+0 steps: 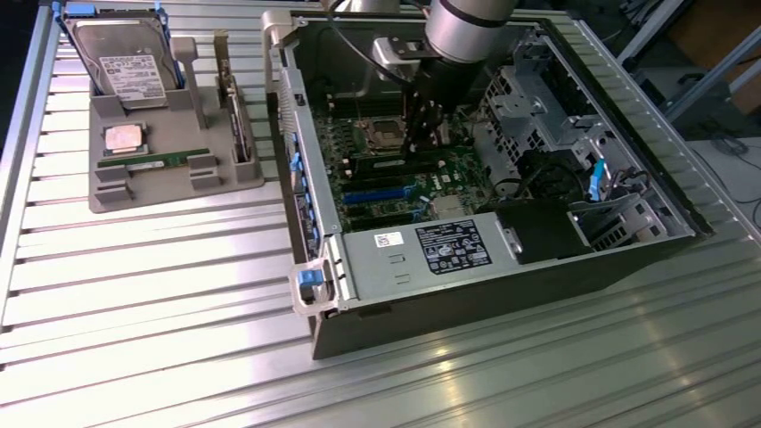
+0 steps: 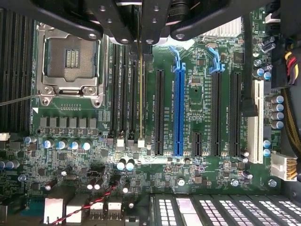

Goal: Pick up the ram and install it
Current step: 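Insert the ram into the slot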

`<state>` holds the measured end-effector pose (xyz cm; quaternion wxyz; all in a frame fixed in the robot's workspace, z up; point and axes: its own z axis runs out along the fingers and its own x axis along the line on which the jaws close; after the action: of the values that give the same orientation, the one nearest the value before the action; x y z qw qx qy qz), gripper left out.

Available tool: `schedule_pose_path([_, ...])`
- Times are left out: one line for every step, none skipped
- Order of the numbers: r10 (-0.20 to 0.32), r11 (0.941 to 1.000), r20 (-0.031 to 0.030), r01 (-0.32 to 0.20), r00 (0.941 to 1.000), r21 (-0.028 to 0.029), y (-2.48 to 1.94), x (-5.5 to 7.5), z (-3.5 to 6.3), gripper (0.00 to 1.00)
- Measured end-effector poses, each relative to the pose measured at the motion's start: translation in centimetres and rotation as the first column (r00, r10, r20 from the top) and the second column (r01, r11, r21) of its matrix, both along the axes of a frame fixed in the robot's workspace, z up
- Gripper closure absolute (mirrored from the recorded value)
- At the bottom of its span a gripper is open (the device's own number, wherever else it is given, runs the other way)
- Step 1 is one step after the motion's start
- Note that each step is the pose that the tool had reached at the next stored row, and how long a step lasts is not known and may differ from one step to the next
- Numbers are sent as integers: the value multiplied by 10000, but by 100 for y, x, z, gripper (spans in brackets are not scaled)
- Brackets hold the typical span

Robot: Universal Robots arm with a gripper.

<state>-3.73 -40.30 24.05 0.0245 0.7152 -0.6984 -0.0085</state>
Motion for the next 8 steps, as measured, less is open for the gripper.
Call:
schedule_pose_path([-1,10000,0,1,10000,-22,9,0,-7,88])
schedule_pose_path([-1,10000,0,1,10000,-47,21,0,-10,88])
schedule_pose_path([0,10000,0,0,10000,-58,27,0,-11,88])
schedule_pose_path([0,10000,0,0,10000,-80,37,0,-12,88])
schedule_pose_path([0,10000,0,0,10000,-94,37,-12,-19,88])
schedule_pose_path([-1,10000,0,1,10000,-97,37,-18,-24,88])
schedule_pose_path([0,9999,-1,0,10000,-101,37,-20,-29,88])
schedule_pose_path([1,9999,-1,-1,10000,-102,37,-20,-34,88])
